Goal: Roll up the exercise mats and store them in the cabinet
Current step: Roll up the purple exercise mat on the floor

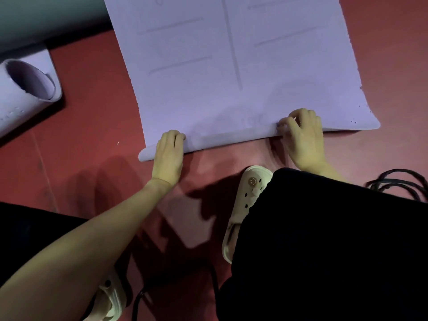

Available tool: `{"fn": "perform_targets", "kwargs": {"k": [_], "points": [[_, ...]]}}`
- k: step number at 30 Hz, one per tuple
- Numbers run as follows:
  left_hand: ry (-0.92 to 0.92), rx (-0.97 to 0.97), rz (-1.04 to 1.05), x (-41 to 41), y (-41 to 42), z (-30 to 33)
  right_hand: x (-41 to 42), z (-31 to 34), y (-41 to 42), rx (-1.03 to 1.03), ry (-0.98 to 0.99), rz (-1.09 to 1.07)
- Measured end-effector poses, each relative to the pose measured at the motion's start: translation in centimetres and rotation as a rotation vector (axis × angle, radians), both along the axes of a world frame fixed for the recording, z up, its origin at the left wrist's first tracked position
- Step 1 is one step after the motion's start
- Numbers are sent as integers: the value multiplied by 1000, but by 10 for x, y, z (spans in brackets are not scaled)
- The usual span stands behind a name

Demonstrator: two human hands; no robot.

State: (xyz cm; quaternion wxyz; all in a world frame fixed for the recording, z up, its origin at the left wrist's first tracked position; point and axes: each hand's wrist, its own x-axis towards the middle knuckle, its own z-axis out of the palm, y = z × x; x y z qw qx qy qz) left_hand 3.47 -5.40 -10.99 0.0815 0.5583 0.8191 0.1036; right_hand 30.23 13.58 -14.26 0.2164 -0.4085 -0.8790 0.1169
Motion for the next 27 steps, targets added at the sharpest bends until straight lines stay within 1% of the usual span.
{"fn": "perform_targets", "kwargs": {"k": [2, 4, 7, 9, 13, 17, 21, 27], "points": [[-17, 21, 3, 2, -5, -6, -1, -2, -4, -34, 20, 5], [2, 36, -25, 3, -8, -12, -1, -3, -7, -68, 39, 29], [12, 39, -17, 2, -5, -17, 5, -4, -6, -47, 44, 172], [7, 36, 2, 1, -1, -18, 10, -6, -3, -16, -6, 232], [6, 57, 0, 1, 6, -17, 14, -15, 2, 14, -84, 226], [29, 59, -15, -1, 9, -21, 7, -17, 10, 0, -113, 215], [-20, 3, -28, -3, 15, -21, 2, -9, 17, -77, -161, 235], [-158, -155, -18, -6, 24, -12, -3, 3, 30, -208, -325, 343]]}}
